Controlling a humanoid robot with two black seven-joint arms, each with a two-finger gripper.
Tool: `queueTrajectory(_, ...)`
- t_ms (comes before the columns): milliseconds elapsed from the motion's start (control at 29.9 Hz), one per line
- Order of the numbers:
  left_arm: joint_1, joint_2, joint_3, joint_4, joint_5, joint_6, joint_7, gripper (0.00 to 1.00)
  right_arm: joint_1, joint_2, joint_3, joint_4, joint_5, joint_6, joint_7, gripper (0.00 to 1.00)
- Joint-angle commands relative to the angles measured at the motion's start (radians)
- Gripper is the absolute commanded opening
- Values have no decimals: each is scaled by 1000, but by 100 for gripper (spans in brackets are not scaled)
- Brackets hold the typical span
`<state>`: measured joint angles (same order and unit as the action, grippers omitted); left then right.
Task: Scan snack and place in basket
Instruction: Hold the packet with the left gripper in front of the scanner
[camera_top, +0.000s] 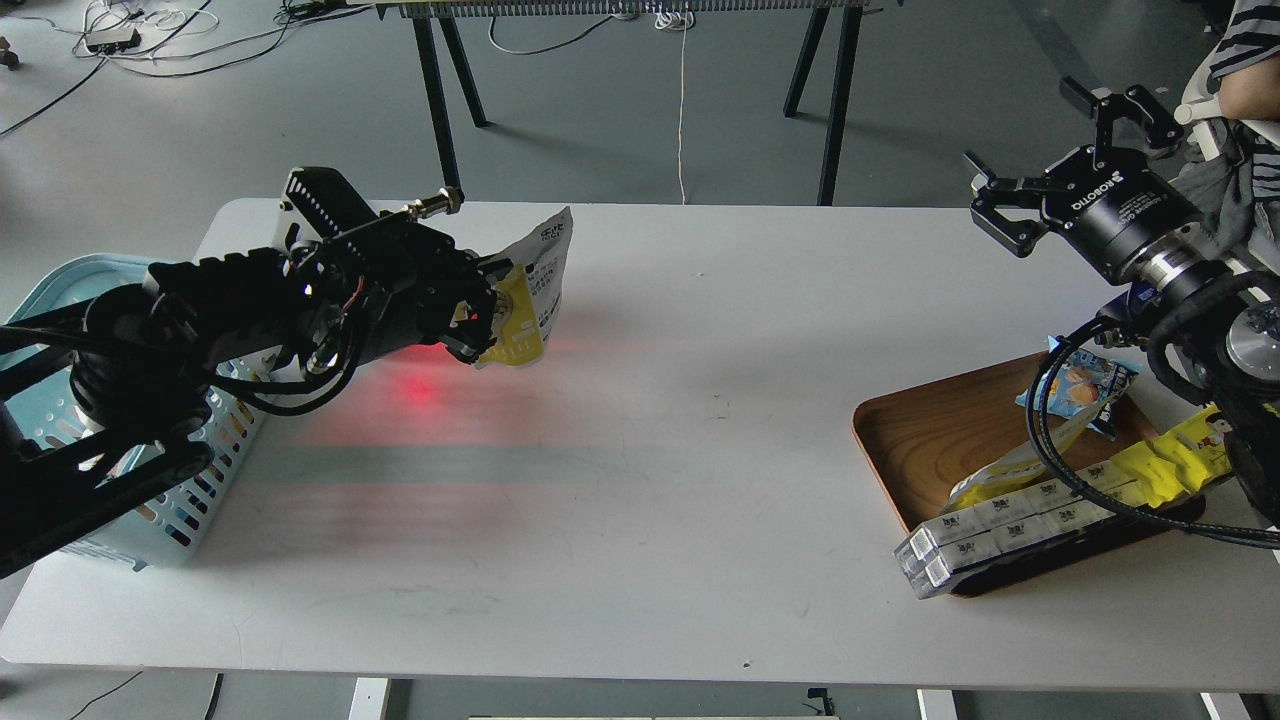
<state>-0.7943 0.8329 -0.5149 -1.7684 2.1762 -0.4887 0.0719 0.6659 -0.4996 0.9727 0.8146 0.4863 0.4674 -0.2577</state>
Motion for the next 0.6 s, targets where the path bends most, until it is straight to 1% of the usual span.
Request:
queueTrajectory(0, -22, 8, 1, -2, -7, 0, -15, 0, 1, 1, 0, 0, 0, -1, 0, 100)
queueTrajectory(100, -39, 8, -1, -2, -9, 0, -34, 0, 1, 0, 0, 0, -2, -1, 0, 100)
queueTrajectory(200, -54, 5, -1, -2, -30, 0, -40, 0, 1, -1, -2, 0, -2, -1, 0, 100)
queueTrajectory(467, -48, 11, -28, 0, -121, 0, -40, 0, -2, -1, -2, 0, -2, -1, 0, 100)
queueTrajectory(568, -43, 11, -31, 0, -173, 0, -32, 0, -2, -1, -2, 0, 0, -1, 0, 100)
